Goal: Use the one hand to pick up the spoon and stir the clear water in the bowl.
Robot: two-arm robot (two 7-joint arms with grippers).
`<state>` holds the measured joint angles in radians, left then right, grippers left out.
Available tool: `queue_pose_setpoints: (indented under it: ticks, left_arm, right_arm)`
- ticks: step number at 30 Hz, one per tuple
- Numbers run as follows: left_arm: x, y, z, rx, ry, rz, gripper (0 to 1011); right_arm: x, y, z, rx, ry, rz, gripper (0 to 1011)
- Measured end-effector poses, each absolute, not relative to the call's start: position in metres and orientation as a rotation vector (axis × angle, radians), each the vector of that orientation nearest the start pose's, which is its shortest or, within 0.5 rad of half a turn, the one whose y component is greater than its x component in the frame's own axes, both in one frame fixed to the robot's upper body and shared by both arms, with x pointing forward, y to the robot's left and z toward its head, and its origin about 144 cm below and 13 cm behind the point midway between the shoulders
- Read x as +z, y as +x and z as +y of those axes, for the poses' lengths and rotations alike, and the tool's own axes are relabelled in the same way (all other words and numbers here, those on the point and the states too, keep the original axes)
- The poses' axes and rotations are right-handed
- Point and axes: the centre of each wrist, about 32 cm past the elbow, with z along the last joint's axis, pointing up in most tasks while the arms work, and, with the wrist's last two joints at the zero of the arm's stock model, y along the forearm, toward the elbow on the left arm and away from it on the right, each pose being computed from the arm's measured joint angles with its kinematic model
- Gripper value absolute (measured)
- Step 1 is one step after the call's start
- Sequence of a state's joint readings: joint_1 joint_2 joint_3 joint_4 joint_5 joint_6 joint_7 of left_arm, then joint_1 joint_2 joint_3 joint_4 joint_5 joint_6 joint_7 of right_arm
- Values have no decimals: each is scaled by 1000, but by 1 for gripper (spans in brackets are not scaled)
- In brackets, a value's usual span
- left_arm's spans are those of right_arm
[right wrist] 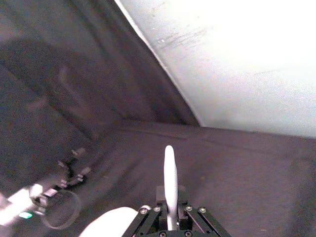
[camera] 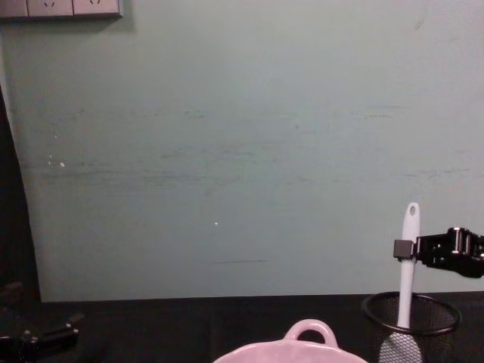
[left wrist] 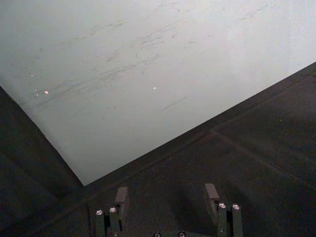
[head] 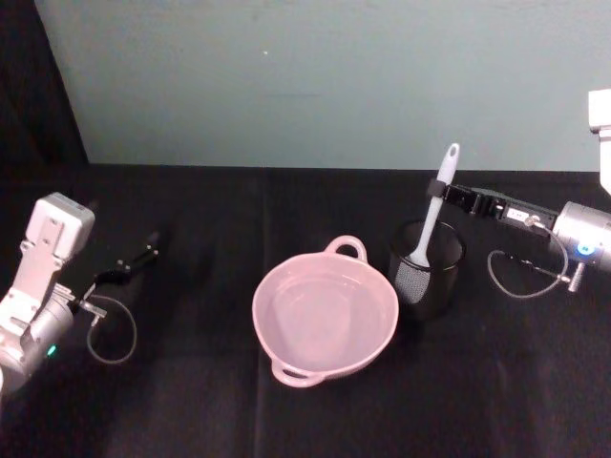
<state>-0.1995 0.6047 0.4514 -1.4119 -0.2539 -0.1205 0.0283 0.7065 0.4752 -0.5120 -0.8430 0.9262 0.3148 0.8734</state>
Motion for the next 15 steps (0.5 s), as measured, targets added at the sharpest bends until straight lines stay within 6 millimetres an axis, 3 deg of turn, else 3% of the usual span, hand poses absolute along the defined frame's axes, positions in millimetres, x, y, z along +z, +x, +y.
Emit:
queue_pose_setpoints:
  ticks: [15]
  left_arm:
    - [1140,489,310,1248,304,-285,1005]
  right_arm:
    - [1248,586,-344,-710,-61,184,118]
